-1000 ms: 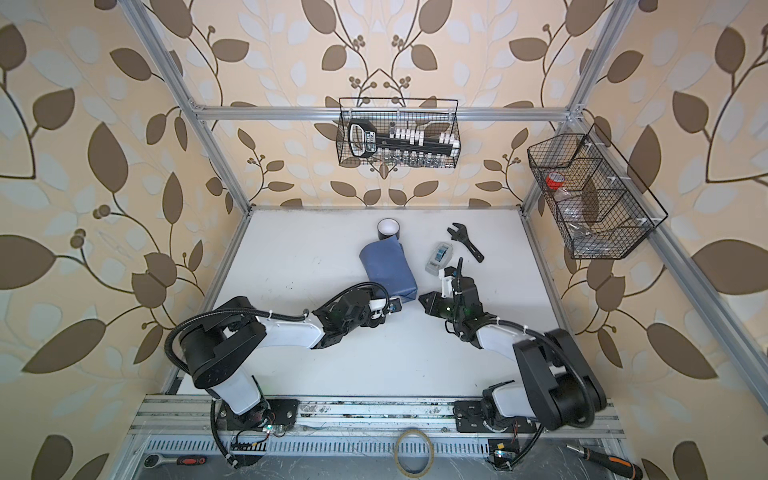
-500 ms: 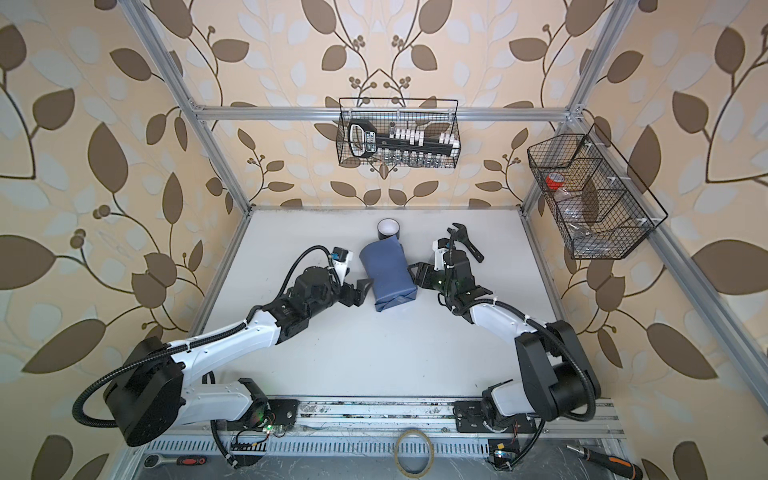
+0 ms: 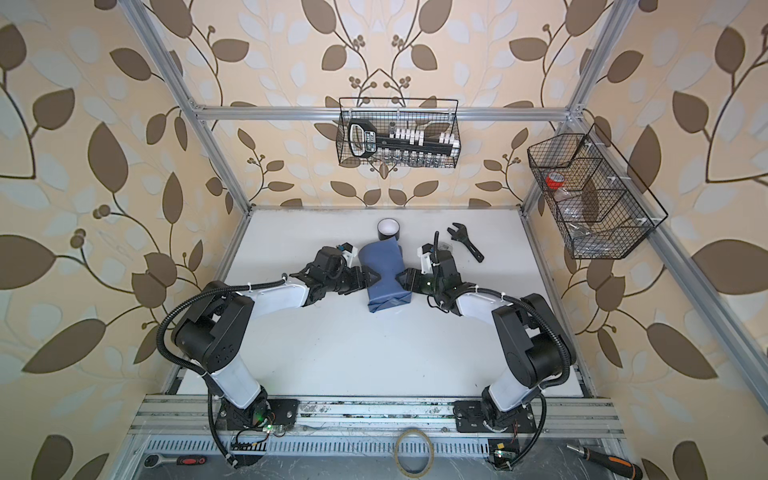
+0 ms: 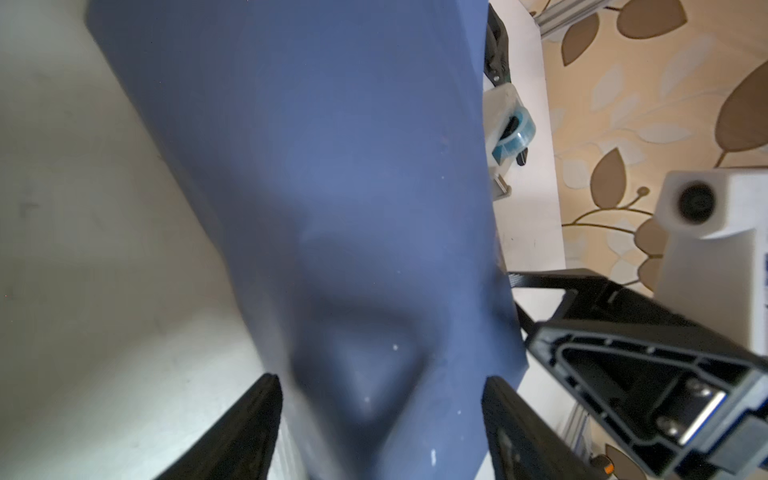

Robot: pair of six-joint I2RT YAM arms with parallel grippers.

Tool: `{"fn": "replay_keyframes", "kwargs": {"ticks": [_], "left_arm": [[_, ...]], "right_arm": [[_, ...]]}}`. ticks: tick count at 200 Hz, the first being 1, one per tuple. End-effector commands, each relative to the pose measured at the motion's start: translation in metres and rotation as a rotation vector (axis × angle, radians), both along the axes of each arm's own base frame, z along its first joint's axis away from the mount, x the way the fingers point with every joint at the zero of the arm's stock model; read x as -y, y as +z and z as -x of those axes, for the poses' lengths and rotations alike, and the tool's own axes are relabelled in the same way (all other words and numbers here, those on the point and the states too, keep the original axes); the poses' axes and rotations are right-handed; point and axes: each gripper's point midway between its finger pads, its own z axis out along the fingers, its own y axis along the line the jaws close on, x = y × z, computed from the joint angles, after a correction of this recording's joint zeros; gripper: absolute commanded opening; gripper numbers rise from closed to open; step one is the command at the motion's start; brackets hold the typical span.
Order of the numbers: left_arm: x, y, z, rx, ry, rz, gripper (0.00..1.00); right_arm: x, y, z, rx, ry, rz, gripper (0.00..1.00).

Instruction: Wrap the gift box in paper

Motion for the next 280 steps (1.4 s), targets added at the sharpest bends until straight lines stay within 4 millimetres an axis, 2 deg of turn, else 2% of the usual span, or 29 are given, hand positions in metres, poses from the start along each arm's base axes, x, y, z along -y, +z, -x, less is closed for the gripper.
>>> {"fn": "replay_keyframes", "kwargs": {"ticks": [1, 17, 28, 33, 38, 48, 59, 77, 81, 119, 139, 171, 196, 222, 251, 280], "left_arm": [[0.020, 0.029, 0.027, 0.014, -0.094, 0.145, 0.76], [0.010, 0.027, 0.053, -0.005, -0.089, 0.170, 0.76], [-0.006, 0.024, 0.062, -0.006, -0.037, 0.151, 0.78], [-0.014, 0.018, 0.064, -0.016, -0.005, 0.127, 0.79], [-0.022, 0.026, 0.064, 0.009, 0.021, 0.112, 0.82], [-0.037, 0.025, 0.059, 0.027, 0.071, 0.056, 0.87], [-0.042, 0.032, 0.050, 0.039, 0.089, 0.042, 0.90], [-0.036, 0.042, 0.032, 0.034, 0.066, 0.061, 0.93], [-0.034, 0.034, 0.027, 0.007, 0.064, 0.049, 0.93], [-0.013, 0.018, -0.006, -0.051, 0.023, 0.041, 0.94], [-0.002, 0.010, -0.015, -0.081, -0.007, 0.070, 0.93], [0.011, 0.017, -0.026, -0.074, -0.043, 0.106, 0.92], [0.019, 0.030, -0.030, -0.061, -0.072, 0.148, 0.89], [0.025, 0.055, -0.031, -0.026, -0.099, 0.194, 0.89], [0.028, 0.087, -0.032, 0.021, -0.115, 0.232, 0.88], [0.027, 0.108, -0.027, 0.051, -0.119, 0.254, 0.88]], "right_arm": [[-0.015, 0.004, 0.035, -0.013, 0.077, -0.063, 0.55], [-0.017, 0.004, 0.061, -0.010, 0.097, -0.070, 0.54], [-0.011, 0.004, 0.071, -0.005, 0.084, -0.057, 0.58], [-0.006, 0.005, 0.071, 0.000, 0.066, -0.053, 0.61], [0.000, 0.006, 0.071, 0.007, 0.042, -0.045, 0.64], [0.012, 0.007, 0.066, 0.024, -0.013, -0.018, 0.68], [0.019, 0.010, 0.056, 0.034, -0.056, -0.009, 0.72], [0.015, 0.011, 0.041, 0.019, -0.063, -0.019, 0.75], [0.013, 0.011, 0.038, 0.014, -0.064, -0.019, 0.76], [-0.003, 0.008, 0.007, -0.003, -0.060, -0.068, 0.77], [-0.011, 0.006, -0.003, -0.011, -0.047, -0.098, 0.77], [-0.019, 0.008, -0.013, -0.007, -0.028, -0.134, 0.76], [-0.027, 0.021, -0.017, 0.014, -0.010, -0.181, 0.74], [-0.031, 0.040, -0.019, 0.047, 0.002, -0.203, 0.73], [-0.030, 0.065, -0.020, 0.098, 0.000, -0.216, 0.73], [-0.028, 0.092, -0.017, 0.159, -0.003, -0.225, 0.71]]}}
